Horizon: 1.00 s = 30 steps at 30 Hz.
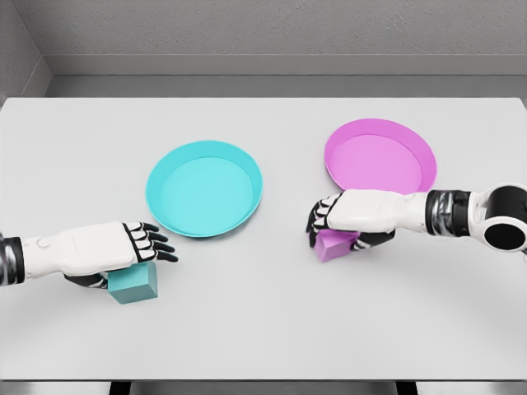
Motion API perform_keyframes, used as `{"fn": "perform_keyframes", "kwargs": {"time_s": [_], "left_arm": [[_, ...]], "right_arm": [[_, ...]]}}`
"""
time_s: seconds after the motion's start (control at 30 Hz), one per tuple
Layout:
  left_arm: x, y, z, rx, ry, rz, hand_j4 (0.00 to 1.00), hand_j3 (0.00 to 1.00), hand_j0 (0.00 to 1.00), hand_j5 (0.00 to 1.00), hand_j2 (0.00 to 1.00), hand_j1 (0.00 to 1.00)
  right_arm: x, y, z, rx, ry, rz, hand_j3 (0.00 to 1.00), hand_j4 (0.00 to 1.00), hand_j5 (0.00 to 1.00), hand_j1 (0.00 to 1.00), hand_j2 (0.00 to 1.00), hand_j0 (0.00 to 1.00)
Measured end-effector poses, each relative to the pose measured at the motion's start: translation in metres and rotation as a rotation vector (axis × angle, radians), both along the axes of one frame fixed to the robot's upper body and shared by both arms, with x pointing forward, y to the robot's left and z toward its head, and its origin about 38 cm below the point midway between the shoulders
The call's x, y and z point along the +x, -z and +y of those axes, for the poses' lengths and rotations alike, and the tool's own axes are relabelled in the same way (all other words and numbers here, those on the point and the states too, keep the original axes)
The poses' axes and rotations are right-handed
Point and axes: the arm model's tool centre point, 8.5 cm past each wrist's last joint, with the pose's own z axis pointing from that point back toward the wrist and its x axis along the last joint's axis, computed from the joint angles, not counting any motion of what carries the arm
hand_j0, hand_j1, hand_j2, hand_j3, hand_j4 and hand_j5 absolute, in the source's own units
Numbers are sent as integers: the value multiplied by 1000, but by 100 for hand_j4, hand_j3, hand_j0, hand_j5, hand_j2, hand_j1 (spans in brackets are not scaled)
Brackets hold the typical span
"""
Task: Place the blocks in the corresponding plates according to their colors
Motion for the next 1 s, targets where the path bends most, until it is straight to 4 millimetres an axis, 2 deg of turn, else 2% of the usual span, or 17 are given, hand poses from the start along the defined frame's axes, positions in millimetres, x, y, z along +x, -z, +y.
{"fn": "perform_keyframes", "kwargs": {"time_s": [0.13,0.23,0.53,0.67,0.73,0.8,0.83,1.0], "left_arm": [[0,0,0,3,0,2,75,75,75,75,75,75],[0,0,0,5,0,4,70,70,70,70,70,70],[1,-2,2,8,-2,0,58,58,58,58,58,58],[3,-4,2,10,-2,-7,57,57,57,57,57,57],[4,-5,2,11,-2,-13,51,51,51,51,51,51],[5,-7,3,11,-4,-21,51,51,51,51,51,51],[8,-11,3,11,-4,-33,46,46,46,46,46,46],[15,-23,3,2,-6,-69,46,46,46,46,46,46]], "right_arm": [[3,-6,1,3,-1,-17,57,57,57,57,57,57],[6,-12,2,4,-3,-31,57,57,57,57,57,57],[15,-33,-2,32,20,-83,57,57,57,57,57,57],[22,-48,-8,48,46,-121,57,57,57,57,57,57],[25,-54,-11,54,63,-135,57,57,57,57,57,57],[28,-58,-14,55,81,-143,57,57,57,57,57,57],[29,-58,-16,54,91,-144,57,57,57,57,57,57],[43,-61,-29,41,162,-152,57,57,57,57,57,57]]}}
